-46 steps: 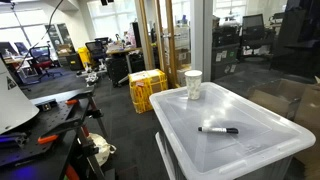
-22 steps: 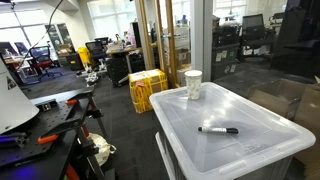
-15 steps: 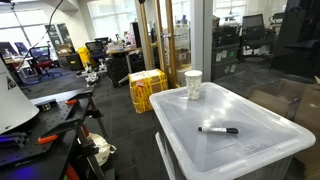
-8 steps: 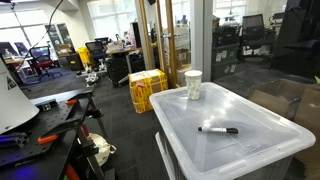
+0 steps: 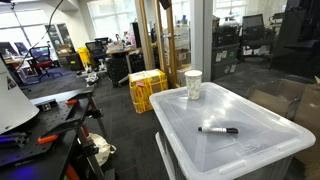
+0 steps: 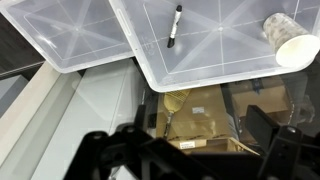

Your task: Put the marker inside the cup

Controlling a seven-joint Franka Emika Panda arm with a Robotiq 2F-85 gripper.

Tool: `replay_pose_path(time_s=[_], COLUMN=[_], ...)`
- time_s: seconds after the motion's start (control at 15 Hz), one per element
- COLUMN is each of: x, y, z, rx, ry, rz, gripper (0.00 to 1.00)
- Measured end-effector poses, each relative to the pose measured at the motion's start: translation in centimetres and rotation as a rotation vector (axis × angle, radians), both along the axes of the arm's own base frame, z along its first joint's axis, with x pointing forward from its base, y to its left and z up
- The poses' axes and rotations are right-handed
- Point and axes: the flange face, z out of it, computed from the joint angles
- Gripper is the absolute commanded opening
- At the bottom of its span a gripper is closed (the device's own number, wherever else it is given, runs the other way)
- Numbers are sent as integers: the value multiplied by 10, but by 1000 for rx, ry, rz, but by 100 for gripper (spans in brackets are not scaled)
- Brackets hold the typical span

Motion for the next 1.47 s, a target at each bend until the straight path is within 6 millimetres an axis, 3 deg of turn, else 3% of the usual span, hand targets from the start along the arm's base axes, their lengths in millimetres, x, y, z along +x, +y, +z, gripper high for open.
replay_pose_path(time_s=[0.67, 1.47], x=[21, 51], y=[-41, -51], z=[-49, -106], rx=[-45, 25], ry=[12, 91], rz=[-50, -93], gripper=[100, 100])
